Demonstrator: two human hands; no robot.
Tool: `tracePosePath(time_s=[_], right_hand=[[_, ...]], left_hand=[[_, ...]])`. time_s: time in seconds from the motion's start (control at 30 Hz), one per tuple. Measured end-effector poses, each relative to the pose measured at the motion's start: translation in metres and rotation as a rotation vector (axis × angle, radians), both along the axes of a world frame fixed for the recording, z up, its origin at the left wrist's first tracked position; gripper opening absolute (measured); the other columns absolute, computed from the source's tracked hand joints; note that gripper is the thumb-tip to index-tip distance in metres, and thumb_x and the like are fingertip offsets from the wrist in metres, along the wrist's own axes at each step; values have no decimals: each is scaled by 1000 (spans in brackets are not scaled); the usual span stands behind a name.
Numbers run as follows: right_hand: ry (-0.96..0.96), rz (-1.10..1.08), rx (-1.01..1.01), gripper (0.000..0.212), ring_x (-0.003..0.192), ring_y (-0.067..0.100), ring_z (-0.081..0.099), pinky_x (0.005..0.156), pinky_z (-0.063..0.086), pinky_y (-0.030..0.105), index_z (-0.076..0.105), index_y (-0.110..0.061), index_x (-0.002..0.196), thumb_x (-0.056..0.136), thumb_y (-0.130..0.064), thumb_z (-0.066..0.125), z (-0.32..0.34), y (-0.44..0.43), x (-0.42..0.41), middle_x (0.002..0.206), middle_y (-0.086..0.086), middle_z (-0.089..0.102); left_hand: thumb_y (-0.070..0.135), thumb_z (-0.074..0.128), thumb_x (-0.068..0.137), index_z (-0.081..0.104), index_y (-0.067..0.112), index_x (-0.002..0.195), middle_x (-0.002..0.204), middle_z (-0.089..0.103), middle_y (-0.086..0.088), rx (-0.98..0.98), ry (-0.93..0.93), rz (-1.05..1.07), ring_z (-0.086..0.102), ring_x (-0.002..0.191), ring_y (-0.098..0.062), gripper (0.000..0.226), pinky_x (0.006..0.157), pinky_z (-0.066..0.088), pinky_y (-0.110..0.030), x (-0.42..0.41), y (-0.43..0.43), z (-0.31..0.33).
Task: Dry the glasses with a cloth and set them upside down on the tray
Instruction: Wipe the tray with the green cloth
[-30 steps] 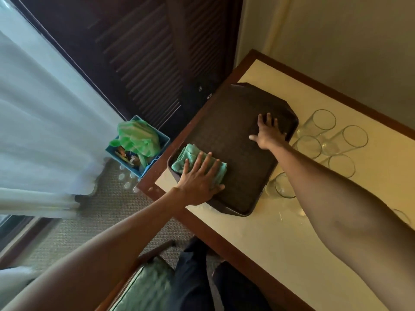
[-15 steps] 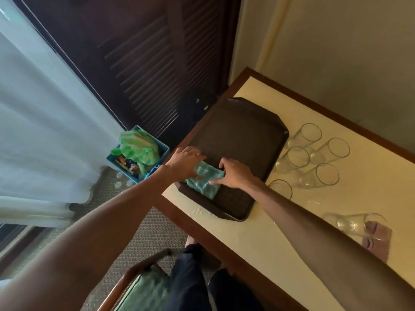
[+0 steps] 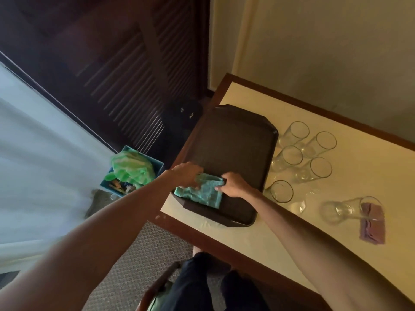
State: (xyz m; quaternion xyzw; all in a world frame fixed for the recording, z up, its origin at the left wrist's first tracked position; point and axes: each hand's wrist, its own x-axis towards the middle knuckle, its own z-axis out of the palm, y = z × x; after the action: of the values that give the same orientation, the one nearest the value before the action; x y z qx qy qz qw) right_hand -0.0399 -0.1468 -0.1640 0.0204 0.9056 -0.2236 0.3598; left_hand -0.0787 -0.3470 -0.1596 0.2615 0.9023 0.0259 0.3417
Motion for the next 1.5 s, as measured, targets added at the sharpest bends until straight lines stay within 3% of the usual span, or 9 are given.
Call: tracePosePath(time_s=[0.23, 0.4, 0.5, 0.57, 0.73, 1.03, 1.13, 1.27, 1.5], right_hand=[[13, -171, -255, 43, 117, 19, 60, 95, 48, 30, 50, -16, 141, 102, -34, 54, 42, 13, -30, 134, 2, 60], [139, -383, -499, 22, 88, 9, 67, 69, 53, 17, 60, -19, 119, 104, -31, 50, 84, 24, -54, 107, 0, 69], [199, -514, -580, 11, 95, 23, 71, 83, 58, 42, 60, -27, 105, 104, -33, 50, 102, 29, -63, 104, 4, 71], [244, -617, -609, 15, 96, 25, 71, 81, 59, 48, 60, -21, 108, 103, -33, 53, 113, 37, -65, 109, 10, 70], [299, -778, -677, 30, 92, 12, 66, 65, 63, 36, 55, -3, 121, 101, -25, 57, 138, 65, -59, 113, 7, 63], [528, -886, -559, 31, 82, 25, 69, 45, 56, 27, 56, -2, 118, 101, -29, 57, 187, 159, -46, 107, 19, 66], [654, -908, -525, 28, 85, 27, 71, 48, 58, 33, 59, -4, 115, 100, -27, 59, 202, 211, -35, 107, 13, 67], [738, -947, -457, 28, 79, 22, 69, 55, 61, 43, 62, -4, 111, 99, -29, 61, 206, 291, -13, 99, 7, 68], [648, -1059, -325, 19, 81, 31, 73, 60, 62, 50, 58, -13, 102, 99, -31, 60, 154, 419, 35, 95, 17, 72]], left_hand=[[41, 69, 98, 67, 3, 101, 90, 62, -5, 133, -174, 173, 58, 83, -22, 38, 70, 42, -32, -46, -8, 31], [35, 73, 95, 68, 14, 120, 113, 73, -6, 453, -481, 508, 71, 104, -22, 33, 87, 59, -36, -81, -10, 73], [26, 80, 89, 66, 19, 126, 117, 75, -3, 557, -585, 621, 72, 107, -20, 40, 83, 58, -33, -93, -6, 99], [16, 82, 84, 64, 16, 126, 118, 74, -3, 653, -653, 680, 72, 107, -20, 46, 80, 59, -33, -99, -3, 112], [10, 83, 77, 66, 14, 127, 117, 76, -6, 874, -662, 779, 75, 106, -22, 53, 84, 61, -38, -110, 19, 133], [11, 81, 83, 66, 12, 130, 118, 77, -3, 940, -556, 673, 75, 107, -22, 49, 84, 62, -35, -127, 135, 190], [9, 78, 88, 65, 13, 131, 120, 75, -2, 955, -533, 603, 73, 107, -20, 45, 90, 60, -37, -122, 190, 207], [7, 75, 91, 62, 11, 133, 119, 73, -2, 946, -524, 514, 72, 101, -14, 44, 78, 56, -29, -110, 276, 214], [-3, 71, 92, 63, 10, 129, 103, 74, -1, 819, -522, 495, 74, 80, -7, 40, 62, 59, -22, -72, 422, 170]])
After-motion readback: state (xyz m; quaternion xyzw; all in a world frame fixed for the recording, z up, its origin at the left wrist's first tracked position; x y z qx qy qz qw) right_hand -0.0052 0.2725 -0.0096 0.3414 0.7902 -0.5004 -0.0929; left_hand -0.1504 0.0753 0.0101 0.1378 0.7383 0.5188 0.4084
